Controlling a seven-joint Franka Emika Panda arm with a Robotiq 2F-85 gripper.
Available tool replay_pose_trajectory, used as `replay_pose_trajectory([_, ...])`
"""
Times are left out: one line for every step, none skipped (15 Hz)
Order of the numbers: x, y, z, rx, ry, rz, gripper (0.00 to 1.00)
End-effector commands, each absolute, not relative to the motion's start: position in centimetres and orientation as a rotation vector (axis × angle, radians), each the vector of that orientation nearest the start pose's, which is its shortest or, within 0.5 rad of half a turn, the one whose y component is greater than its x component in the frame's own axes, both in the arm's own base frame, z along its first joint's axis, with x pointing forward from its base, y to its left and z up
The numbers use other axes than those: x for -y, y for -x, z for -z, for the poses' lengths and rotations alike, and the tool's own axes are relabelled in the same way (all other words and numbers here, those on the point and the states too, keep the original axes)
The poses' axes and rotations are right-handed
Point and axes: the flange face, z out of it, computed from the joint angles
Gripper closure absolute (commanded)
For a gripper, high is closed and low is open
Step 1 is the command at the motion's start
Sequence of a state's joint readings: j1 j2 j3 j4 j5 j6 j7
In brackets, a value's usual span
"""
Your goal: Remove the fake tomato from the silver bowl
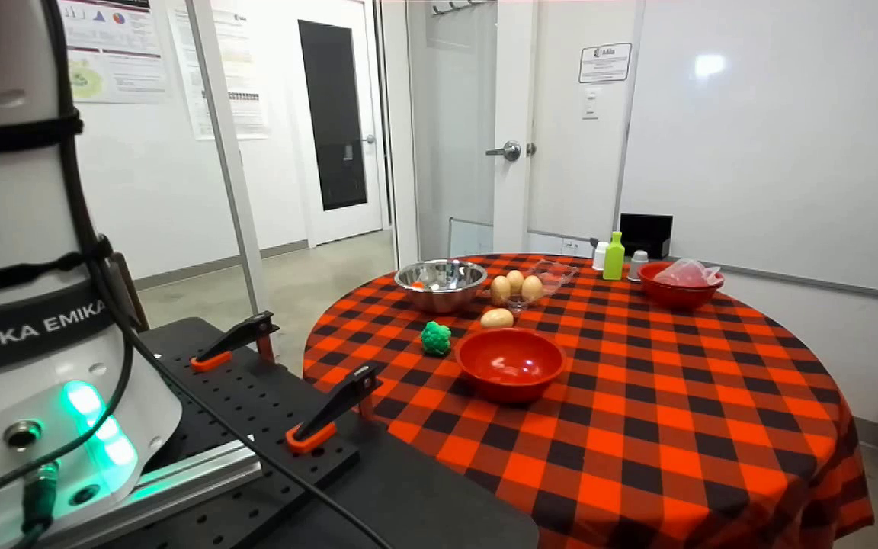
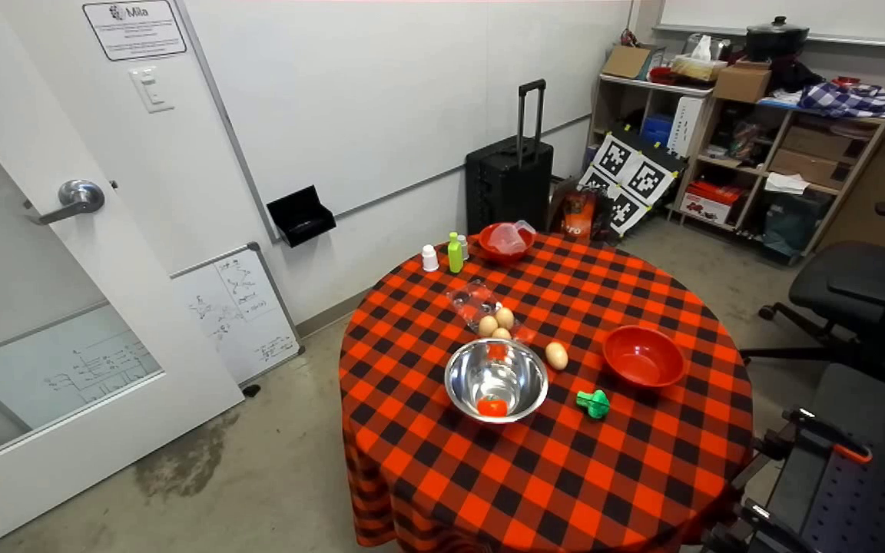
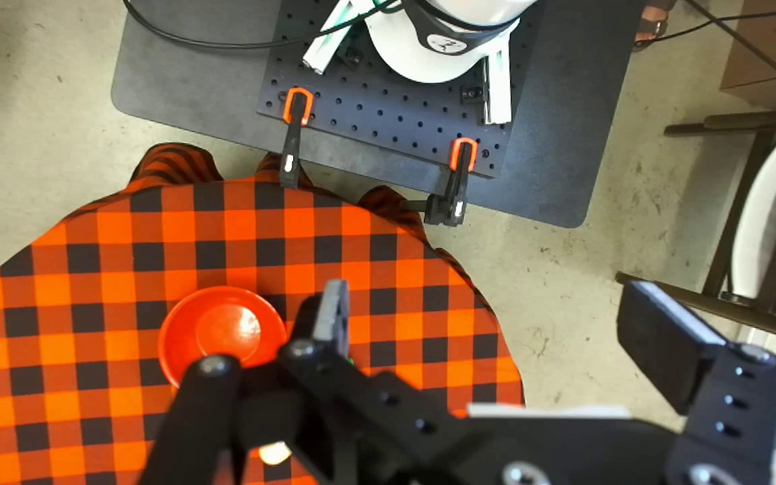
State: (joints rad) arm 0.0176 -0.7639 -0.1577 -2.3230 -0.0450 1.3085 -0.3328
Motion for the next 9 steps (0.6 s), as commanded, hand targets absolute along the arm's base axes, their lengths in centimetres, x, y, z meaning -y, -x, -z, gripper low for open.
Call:
replay_pose_trajectory([5.6,-29.6,-56.5,0.41,2.959,-0.422,0.0])
replay_pose_trajectory([5.3,-30.2,-55.9,0.43,2.951,-0.449,0.0])
replay_pose_trajectory([4.7,-31.5,-54.8,0.451,2.946,-0.48,0.0])
replay_pose_trajectory([4.4,-32.4,-54.0,0.459,2.944,-0.502,0.0])
replay_pose_trajectory([3.7,-33.7,-52.9,0.471,2.94,-0.515,0.0])
replay_pose_trajectory([3.3,-34.8,-52.0,0.486,2.935,-0.528,0.0])
replay_pose_trajectory([2.6,-36.0,-50.8,0.492,2.936,-0.55,0.0])
replay_pose_trajectory([2.1,-37.1,-49.8,0.504,2.933,-0.563,0.0])
replay_pose_trajectory([1.3,-38.3,-48.5,0.507,2.937,-0.572,0.0])
